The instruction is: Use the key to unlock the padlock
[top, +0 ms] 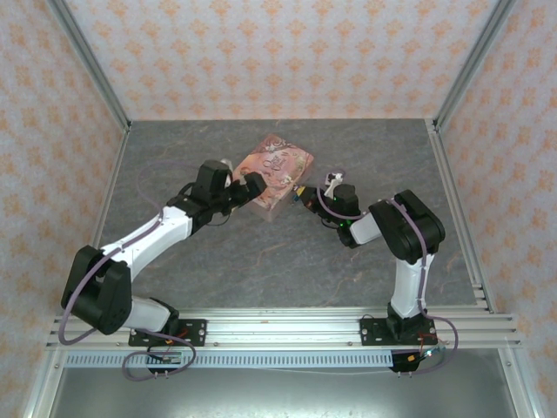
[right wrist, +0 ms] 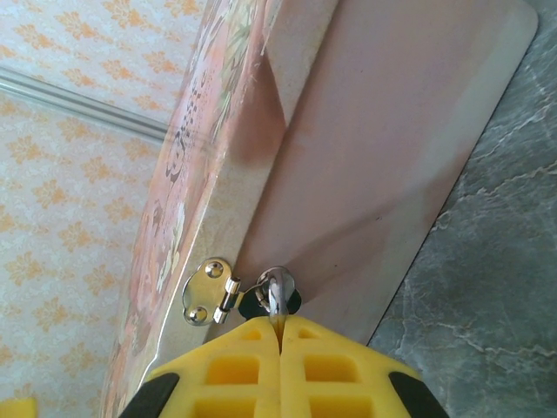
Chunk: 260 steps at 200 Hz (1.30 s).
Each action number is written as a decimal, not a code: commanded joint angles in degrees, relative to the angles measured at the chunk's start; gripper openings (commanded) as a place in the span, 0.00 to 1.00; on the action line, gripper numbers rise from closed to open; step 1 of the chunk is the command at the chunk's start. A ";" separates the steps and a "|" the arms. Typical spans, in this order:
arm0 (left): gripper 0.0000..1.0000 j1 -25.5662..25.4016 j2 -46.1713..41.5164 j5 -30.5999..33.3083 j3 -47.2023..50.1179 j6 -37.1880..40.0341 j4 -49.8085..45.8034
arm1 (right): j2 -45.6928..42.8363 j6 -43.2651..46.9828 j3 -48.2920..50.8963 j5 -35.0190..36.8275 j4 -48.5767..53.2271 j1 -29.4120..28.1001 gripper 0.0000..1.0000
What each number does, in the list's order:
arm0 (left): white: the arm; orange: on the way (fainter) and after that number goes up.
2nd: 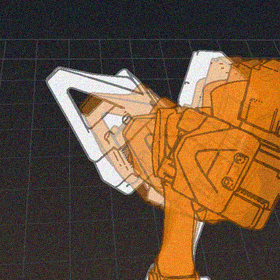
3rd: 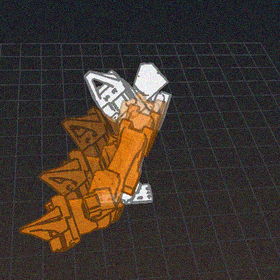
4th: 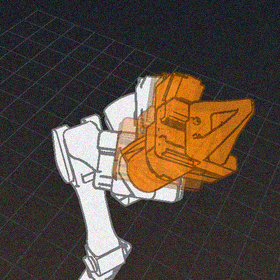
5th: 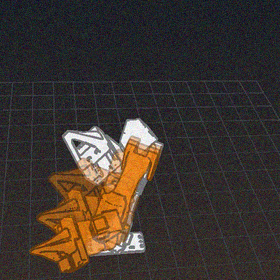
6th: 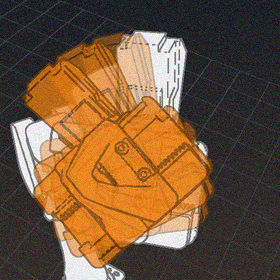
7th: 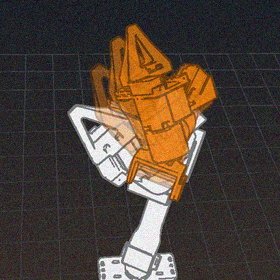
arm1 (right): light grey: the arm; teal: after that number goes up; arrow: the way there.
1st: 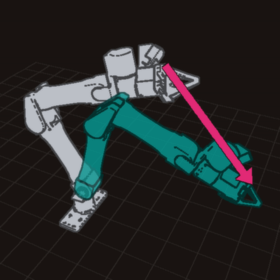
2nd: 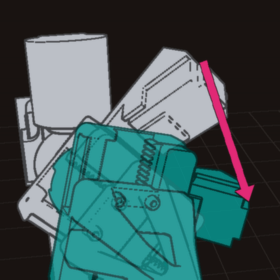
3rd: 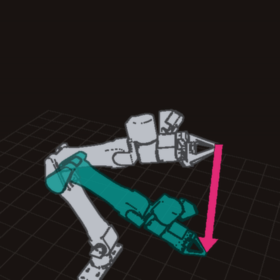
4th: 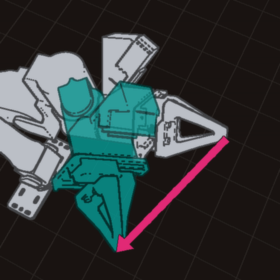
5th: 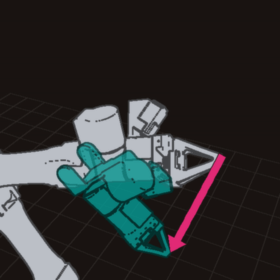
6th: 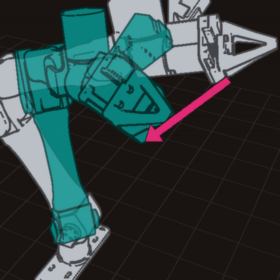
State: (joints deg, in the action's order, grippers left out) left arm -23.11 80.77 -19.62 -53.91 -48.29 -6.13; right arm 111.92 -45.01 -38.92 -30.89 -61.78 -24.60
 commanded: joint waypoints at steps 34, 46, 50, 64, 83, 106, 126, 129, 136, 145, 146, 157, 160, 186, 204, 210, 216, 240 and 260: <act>1.00 -3.40 11.47 -3.17 -9.39 0.85 2.63 | 0.47 0.92 -0.90 -1.19 -1.94 -1.22 0.00; 1.00 -4.48 13.55 -3.32 -11.11 0.67 2.43 | 0.55 0.86 -0.90 -1.10 -1.94 -1.22 0.00; 1.00 -4.80 14.17 -3.29 -11.56 0.66 2.25 | 0.57 0.95 -0.90 -1.10 -1.98 -1.16 0.00; 1.00 -5.70 15.82 -3.02 -12.77 0.79 1.71 | 0.46 0.97 -0.90 -1.03 -2.02 -1.22 0.00; 1.00 -6.15 17.22 -2.03 -13.06 0.59 -0.11 | 0.02 0.97 -0.90 -0.97 -2.12 -1.15 0.00; 1.00 -6.20 17.43 -0.97 -12.01 0.92 -3.14 | -0.71 0.63 -0.90 -0.49 -2.03 -0.51 0.00; 1.00 -6.17 16.45 -0.73 -9.21 0.92 -3.73 | -0.68 -0.40 -1.11 -0.37 -3.13 0.49 0.00; 1.00 -6.18 16.25 -0.60 -8.82 0.92 -3.85 | -0.63 -0.63 -1.12 -0.39 -3.32 0.69 0.00; 1.00 -6.19 15.90 -0.36 -7.89 0.99 -4.08 | -0.53 -0.94 -1.24 -0.31 -3.63 0.94 0.00; 1.00 -6.15 15.38 -0.17 -6.64 1.02 -4.17 | -0.46 -1.18 -1.50 -0.07 -3.78 1.29 0.00; 1.00 -6.20 15.33 -0.16 -6.47 1.01 -4.16 | -0.46 -1.14 -1.50 -0.06 -3.79 1.25 0.00; 1.00 -6.22 14.88 0.07 -5.16 1.14 -4.31 | -0.22 -1.26 -1.97 0.01 -3.79 1.51 0.00; 1.00 -6.16 14.87 0.10 -4.81 1.16 -4.35 | -0.13 -1.22 -2.16 0.04 -3.81 1.56 0.00; 1.00 -6.16 14.58 1.27 -3.34 1.39 -6.41 | 0.29 -1.14 -3.13 1.06 -3.20 1.79 0.00; 1.00 -6.22 13.91 1.62 -2.07 0.93 -6.16 | 0.73 -0.96 -4.01 1.07 -2.90 1.86 0.00; 1.00 -6.16 13.62 1.70 -1.81 0.79 -5.99 | 0.86 -0.83 -4.36 0.78 -2.66 1.85 0.00; 1.00 -6.16 13.35 1.75 -1.62 0.63 -5.76 | 0.74 -0.70 -4.37 0.79 -2.48 1.88 0.00; 1.00 -6.17 11.79 2.05 -1.76 0.57 -5.73 | -2.84 2.20 -1.84 2.23 -0.09 1.92 0.00; 1.00 -6.07 10.12 2.62 -2.89 1.05 -6.44 | -8.67 6.88 0.55 2.89 6.37 1.94 0.00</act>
State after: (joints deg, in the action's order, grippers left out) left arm -28.91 91.31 -19.49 -58.52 -47.46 -3.01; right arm 110.69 -43.77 -40.69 -29.56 -59.83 -22.83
